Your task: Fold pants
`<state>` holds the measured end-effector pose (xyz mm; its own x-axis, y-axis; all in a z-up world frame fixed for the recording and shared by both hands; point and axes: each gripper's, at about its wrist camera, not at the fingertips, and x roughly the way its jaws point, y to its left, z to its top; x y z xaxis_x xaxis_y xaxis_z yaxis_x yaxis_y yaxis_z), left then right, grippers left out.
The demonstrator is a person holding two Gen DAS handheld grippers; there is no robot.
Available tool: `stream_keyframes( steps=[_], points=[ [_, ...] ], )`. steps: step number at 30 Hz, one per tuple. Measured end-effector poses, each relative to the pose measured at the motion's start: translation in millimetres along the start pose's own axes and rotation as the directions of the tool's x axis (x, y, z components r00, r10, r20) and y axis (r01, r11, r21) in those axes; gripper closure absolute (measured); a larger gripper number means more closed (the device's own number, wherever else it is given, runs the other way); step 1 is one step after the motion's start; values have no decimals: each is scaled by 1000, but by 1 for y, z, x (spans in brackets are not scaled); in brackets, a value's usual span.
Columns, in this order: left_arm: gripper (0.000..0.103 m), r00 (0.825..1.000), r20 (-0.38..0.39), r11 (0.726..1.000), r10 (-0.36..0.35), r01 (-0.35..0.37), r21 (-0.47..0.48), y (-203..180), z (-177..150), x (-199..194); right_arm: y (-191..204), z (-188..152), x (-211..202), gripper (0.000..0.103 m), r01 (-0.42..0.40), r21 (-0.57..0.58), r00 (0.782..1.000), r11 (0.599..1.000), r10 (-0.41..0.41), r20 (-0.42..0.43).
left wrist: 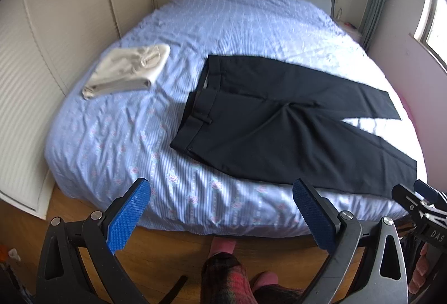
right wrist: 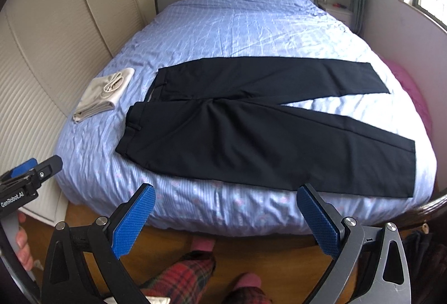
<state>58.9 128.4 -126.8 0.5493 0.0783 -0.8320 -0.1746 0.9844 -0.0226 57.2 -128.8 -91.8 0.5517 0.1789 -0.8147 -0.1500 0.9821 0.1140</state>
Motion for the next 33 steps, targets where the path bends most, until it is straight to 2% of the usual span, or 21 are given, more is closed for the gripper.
stream_keyframes(
  steps=[5,8,13,16,20,25,27,33],
  points=[
    [0,997,-73,1000,16,-15,14,26,2,84,8,-9,68,1,7,115,999,993,-1,-46],
    [0,993,-121,1000,15,-15,0,36,0,122,10,-18,118,5,23,203,995,979,-2,-103],
    [0,983,-181,999,-24,16,-44,50,-2,179,6,-31,181,9,53,309,987,949,-2,-161],
    [0,973,-223,995,-65,46,-88,57,-3,209,-2,-40,209,12,51,390,982,919,26,-189],
    [1,949,-281,979,-145,96,-179,67,-3,242,-16,-55,236,20,47,515,972,856,79,-221],
    [4,920,-316,943,-232,133,-306,79,-1,274,-30,-62,249,22,26,622,975,783,118,-190],
    [5,900,-334,923,-281,158,-351,81,-1,287,-35,-61,253,25,11,650,977,760,131,-170],
    [8,900,-325,925,-290,176,-336,69,9,298,-50,-55,269,31,12,679,982,734,119,-146]
  ],
)
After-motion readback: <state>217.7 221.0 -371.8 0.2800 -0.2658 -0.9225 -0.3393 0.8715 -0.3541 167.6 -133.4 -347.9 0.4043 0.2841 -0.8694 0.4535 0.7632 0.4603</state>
